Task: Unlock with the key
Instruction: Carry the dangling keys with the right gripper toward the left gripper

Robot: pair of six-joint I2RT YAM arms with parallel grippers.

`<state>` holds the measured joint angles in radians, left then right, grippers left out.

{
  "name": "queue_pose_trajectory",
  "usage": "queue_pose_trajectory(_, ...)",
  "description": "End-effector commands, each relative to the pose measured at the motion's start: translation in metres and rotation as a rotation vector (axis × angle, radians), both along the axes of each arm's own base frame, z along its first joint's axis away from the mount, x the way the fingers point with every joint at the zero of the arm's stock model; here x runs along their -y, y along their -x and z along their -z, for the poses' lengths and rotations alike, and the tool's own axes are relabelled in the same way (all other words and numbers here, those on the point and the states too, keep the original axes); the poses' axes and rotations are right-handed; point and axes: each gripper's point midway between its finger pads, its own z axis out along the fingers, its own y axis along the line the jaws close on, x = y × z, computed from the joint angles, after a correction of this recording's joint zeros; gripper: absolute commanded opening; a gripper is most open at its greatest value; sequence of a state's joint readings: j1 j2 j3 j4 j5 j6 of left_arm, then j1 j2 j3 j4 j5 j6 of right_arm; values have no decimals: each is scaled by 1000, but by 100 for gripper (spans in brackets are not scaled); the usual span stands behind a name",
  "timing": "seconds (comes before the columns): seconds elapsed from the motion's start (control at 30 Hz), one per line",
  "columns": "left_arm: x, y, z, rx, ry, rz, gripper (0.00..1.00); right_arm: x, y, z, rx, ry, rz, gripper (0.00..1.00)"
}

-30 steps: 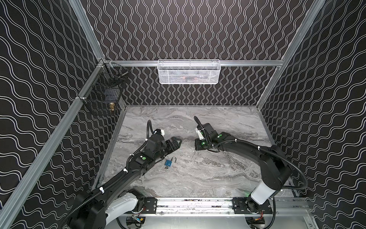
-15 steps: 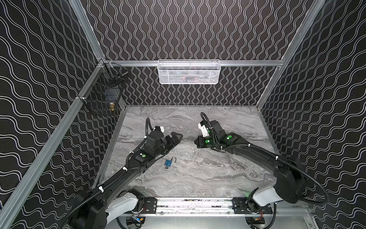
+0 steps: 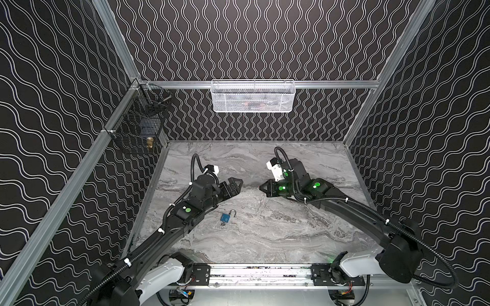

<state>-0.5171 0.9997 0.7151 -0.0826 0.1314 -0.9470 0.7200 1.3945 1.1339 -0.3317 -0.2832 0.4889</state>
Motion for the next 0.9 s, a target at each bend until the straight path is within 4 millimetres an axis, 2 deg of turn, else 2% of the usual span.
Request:
queue_pose_trajectory(0.0, 5, -1, -5, -73, 164, -57, 99, -7, 4, -13, 24, -42, -28, 0)
queue_pose_trajectory(0.1, 11, -5, -12, -94, 294, -78, 99, -16, 8, -21, 60, -60, -59, 0)
queue_pose_trajectory(0.3, 14, -12, -30, -123, 398, -117, 99, -42, 15, -39, 147, -104, -113, 0)
queue_pose_trajectory(0.5, 14, -11, -35, -194, 520, -162, 99, -65, 21, -58, 225, -174, -162, 0)
queue_pose_trajectory(0.67, 17, -9, -43, -226, 599, -163, 99, -76, 24, -69, 269, -211, -185, 0)
queue_pose_trajectory(0.87, 23, -11, -53, -229, 681, -142, 98, -85, 27, -73, 287, -235, -201, 0)
